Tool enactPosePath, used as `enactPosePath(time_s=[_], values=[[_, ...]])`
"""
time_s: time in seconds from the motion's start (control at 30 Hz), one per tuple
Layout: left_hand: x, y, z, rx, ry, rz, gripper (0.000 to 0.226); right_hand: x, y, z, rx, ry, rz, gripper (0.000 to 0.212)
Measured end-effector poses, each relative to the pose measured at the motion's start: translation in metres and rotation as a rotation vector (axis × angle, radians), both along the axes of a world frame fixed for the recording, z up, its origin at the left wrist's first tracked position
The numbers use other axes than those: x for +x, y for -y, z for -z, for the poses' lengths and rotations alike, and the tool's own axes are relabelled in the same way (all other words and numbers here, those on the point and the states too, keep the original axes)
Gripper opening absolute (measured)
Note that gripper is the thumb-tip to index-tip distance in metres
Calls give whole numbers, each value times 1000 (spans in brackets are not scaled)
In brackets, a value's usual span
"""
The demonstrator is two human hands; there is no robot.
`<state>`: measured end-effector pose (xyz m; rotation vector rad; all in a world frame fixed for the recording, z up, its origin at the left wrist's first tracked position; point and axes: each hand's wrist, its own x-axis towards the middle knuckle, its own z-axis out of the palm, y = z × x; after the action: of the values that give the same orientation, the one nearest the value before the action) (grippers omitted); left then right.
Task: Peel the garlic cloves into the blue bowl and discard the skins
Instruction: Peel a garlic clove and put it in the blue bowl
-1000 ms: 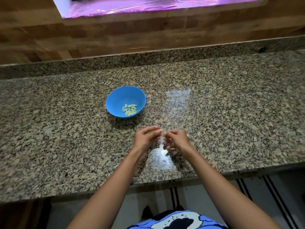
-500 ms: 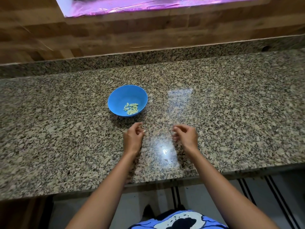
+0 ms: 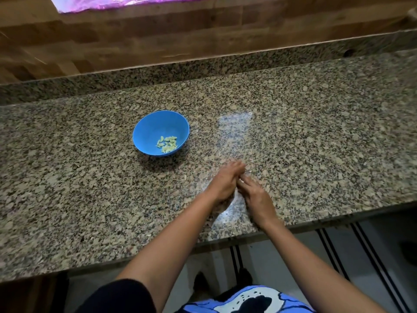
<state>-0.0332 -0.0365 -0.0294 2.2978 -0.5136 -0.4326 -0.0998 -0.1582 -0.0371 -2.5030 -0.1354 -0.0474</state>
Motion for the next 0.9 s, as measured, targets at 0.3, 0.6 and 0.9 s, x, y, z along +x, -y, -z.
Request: enactPosePath(time_s=[0.3,0.6,0.9], values=[[-40,-25,21,220,254,195,42,6,35,4,-215,250,22,25],[-63,-88,17,162,309,354,45,7,21,5,-391,199,-30,34],[-94,-127,8,175,688,295,23,19,13,-12,-596,39,-131,18]])
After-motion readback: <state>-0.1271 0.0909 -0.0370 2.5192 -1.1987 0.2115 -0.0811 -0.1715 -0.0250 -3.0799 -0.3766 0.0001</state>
